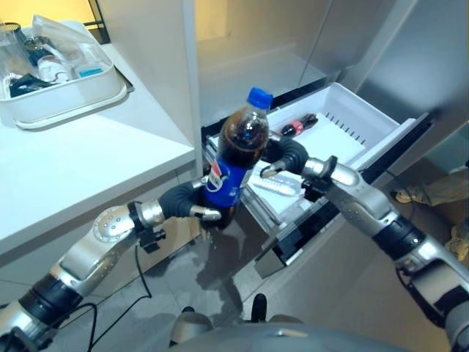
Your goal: Take the drinks into the refrigerator
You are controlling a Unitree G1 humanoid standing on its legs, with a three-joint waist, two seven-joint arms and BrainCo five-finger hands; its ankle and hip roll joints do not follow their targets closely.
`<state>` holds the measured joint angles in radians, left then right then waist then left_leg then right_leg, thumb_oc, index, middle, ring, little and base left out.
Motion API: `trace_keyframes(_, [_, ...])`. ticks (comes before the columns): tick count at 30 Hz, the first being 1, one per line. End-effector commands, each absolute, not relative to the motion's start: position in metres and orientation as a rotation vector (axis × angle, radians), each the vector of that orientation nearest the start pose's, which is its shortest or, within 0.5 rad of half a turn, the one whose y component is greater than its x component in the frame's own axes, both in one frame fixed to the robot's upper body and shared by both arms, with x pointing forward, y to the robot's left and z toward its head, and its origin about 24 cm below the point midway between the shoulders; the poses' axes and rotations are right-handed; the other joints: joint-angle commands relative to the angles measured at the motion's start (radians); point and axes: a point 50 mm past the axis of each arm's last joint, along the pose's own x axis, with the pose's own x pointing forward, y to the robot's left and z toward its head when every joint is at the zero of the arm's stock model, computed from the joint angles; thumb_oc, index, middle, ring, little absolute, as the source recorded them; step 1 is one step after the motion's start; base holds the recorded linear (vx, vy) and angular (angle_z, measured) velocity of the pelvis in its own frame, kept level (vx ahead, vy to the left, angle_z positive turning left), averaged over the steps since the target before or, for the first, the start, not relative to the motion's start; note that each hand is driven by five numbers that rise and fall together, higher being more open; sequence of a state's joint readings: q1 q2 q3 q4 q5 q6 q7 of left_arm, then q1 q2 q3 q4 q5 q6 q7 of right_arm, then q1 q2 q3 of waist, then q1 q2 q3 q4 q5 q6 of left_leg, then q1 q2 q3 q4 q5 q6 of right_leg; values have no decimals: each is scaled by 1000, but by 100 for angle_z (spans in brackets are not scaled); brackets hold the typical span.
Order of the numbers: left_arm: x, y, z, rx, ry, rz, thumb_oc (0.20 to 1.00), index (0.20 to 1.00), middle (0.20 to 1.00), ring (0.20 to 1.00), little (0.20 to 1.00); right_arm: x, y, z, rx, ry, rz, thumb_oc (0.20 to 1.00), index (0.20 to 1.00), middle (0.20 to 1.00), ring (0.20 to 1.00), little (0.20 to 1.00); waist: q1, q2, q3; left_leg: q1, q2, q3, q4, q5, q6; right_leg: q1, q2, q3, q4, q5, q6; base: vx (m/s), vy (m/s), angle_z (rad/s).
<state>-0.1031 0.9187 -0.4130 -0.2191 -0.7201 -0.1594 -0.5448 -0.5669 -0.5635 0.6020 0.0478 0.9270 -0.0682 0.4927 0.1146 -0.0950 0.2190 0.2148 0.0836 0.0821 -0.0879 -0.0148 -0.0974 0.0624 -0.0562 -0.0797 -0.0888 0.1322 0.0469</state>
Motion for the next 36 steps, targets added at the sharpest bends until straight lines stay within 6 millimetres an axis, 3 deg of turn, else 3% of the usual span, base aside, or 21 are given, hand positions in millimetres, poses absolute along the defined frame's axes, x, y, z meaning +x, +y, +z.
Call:
trace_keyframes(1, [237,149,152,139,-339,-1056,200,200,200,200,200,286,-66,163,216,-236,1222,1000,1000,1000,1000,1000,12,19,-26,-14,-56,-18,1,-61,82,-34,-67,-25,173,-99,71,0,0,0])
trace_keyframes(5, [237,148,151,149,-339,-1054,200,200,200,200,200,278,-55,162,281,-203,1299,1000,1000,1000,1000,1000,13,18,-27,-12,-56,-19,1,-63,83,-33,-67,-24,171,-99,71,0,0,0])
trace_keyframes(9, [236,149,146,164,-324,-1063,200,200,200,200,200,264,-43,174,310,-208,1441,1000,1000,1000,1000,1000,21,15,-26,-12,-56,-20,1,-63,83,-33,-67,-23,170,-98,72,0,0,0])
trace_keyframes(17, [238,151,143,210,-320,-1052,200,200,200,200,200,256,-27,185,357,-241,1518,1000,1000,1000,1000,1000,29,15,-27,-13,-55,-17,1,-62,82,-32,-66,-23,168,-97,72,0,0,0])
trace_keyframes(18, [239,151,143,212,-320,-1049,200,200,200,200,200,255,-25,188,358,-253,1529,925,925,925,925,925,30,15,-28,-12,-54,-17,1,-62,82,-32,-65,-22,167,-97,71,0,0,0])
trace_keyframes(19, [239,151,143,210,-322,-1046,200,200,200,200,200,255,-23,189,366,-257,1531,658,658,658,658,658,30,15,-28,-12,-54,-16,1,-62,82,-31,-64,-23,167,-98,71,0,0,0])
trace_keyframes(20, [239,152,142,211,-320,-1039,200,200,200,200,200,255,-22,189,378,-256,1529,244,244,244,244,244,32,15,-29,-11,-54,-15,1,-62,82,-31,-64,-22,167,-97,71,0,0,0])
trace_keyframes(21, [239,152,141,217,-321,-1035,200,200,200,200,200,255,-19,193,392,-275,1533,200,200,200,200,200,35,14,-30,-10,-53,-14,1,-63,82,-30,-63,-20,165,-98,71,0,0,0])
trace_keyframes(36, [240,154,131,216,-292,-1004,200,200,200,200,200,251,-10,190,507,-278,1521,200,200,200,200,200,40,14,-30,-8,-53,-9,1,-64,83,-30,-62,-16,161,-94,71,0,0,0])
